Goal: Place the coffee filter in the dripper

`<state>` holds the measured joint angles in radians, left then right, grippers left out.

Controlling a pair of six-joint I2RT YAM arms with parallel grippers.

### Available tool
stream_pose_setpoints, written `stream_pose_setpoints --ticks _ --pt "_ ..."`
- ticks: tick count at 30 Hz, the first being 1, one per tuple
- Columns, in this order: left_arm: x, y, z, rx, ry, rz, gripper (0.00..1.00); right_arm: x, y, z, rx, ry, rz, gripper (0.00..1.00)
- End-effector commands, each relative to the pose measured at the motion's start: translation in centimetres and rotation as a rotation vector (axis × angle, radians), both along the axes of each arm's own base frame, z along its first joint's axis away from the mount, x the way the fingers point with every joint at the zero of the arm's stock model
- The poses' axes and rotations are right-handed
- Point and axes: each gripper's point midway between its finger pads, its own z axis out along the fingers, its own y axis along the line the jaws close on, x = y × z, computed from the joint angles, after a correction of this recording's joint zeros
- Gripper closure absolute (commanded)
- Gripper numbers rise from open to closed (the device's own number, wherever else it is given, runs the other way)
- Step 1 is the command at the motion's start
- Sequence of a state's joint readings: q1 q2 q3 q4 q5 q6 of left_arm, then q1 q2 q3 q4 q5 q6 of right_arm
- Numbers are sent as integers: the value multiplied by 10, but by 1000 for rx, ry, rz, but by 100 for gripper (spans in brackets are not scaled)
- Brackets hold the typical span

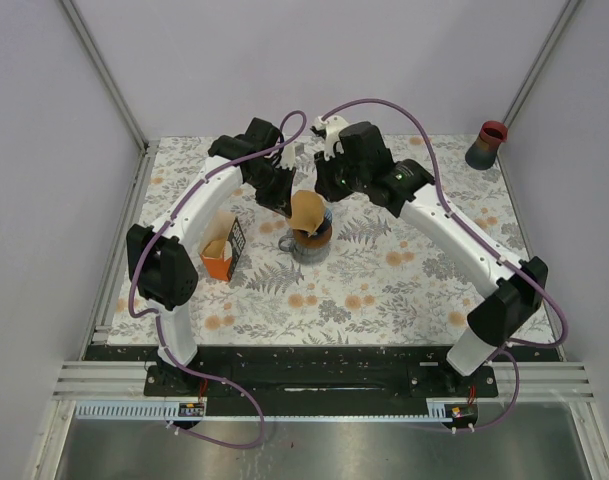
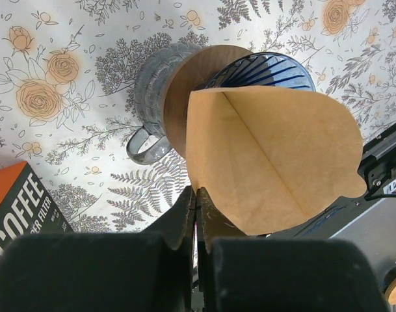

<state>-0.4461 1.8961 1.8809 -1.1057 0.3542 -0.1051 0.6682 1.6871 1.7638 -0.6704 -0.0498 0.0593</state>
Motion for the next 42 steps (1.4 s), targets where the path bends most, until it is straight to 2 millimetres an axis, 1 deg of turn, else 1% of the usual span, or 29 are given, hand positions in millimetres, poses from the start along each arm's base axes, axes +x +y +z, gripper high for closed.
stream_pose_setpoints --ticks 1,3,4,8,12,16,19,23,26,27,29,32,34,37,39,42 --pt "11 -6 19 -24 -72 -6 100 -20 28 23 131 -64 139 87" --pt "10 -7 19 -28 -69 -7 100 -17 31 6 114 -21 131 98" --pt "11 -7 18 -30 -68 -7 100 -17 33 -5 101 5 132 100" --pt "11 -7 20 -33 -72 -8 100 -10 31 -41 30 82 92 100" --pt "10 -8 20 -36 -70 -12 100 -3 23 -67 -35 110 33 100" --pt "11 -9 21 -42 -69 -13 100 0 17 -89 -92 144 10 100" --pt "12 -10 23 -50 -71 -14 100 -1 15 -101 -128 163 4 100" --pt "14 -12 27 -62 -78 -20 86 -4 14 -111 -173 169 6 100" --pt "18 -13 32 -81 -85 -17 71 -8 23 -115 -186 168 35 100" --pt "20 -13 35 -90 -90 -15 68 -9 25 -115 -193 166 44 100" --pt "22 -11 39 -99 -95 -8 66 -9 24 -120 -224 163 36 100" --pt "26 -4 47 -119 -101 17 55 -8 23 -125 -237 172 29 100" --pt "30 4 54 -138 -108 38 43 -8 22 -127 -243 177 26 100" --pt "35 14 65 -166 -124 60 30 -8 26 -131 -248 185 31 100" --pt "36 20 69 -176 -130 69 26 -8 27 -135 -253 190 33 100" --pt "35 31 75 -192 -133 89 25 -8 27 -141 -276 199 32 100"
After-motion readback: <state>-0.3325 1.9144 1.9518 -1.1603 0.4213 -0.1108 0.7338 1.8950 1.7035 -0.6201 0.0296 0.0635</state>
